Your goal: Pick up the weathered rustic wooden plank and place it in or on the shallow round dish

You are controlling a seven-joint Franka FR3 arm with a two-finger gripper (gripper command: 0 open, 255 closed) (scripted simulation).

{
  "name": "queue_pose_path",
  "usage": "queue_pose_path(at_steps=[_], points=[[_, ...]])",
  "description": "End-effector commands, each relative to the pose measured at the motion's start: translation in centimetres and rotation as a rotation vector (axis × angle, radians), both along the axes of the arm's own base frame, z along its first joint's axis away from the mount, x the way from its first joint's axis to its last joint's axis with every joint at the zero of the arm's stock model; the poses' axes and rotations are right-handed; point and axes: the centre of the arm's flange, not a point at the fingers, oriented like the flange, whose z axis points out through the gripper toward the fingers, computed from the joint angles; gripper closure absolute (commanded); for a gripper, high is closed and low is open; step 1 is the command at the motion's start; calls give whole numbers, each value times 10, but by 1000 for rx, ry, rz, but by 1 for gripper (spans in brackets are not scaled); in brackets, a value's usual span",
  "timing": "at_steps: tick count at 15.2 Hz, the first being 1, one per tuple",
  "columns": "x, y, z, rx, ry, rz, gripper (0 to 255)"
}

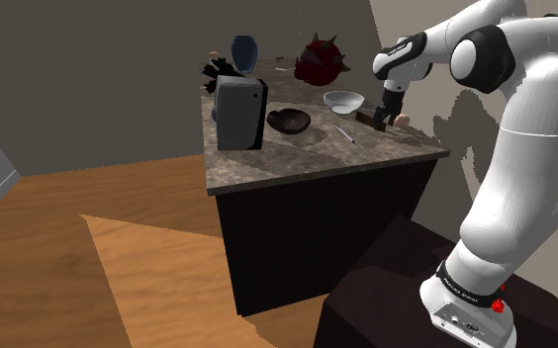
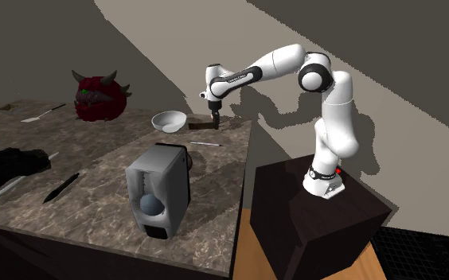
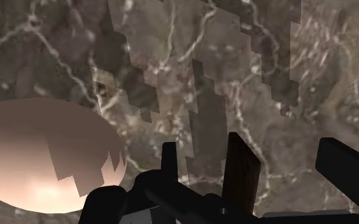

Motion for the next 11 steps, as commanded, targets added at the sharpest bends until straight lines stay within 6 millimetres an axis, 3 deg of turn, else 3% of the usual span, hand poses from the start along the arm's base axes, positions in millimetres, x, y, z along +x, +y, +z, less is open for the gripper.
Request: queue_pose_path(at_steps=[1, 2, 11], points=[[0, 0, 0, 0, 0, 0, 0], [0, 0, 0, 0, 0, 0, 255], [0, 0, 0, 0, 0, 0, 255]])
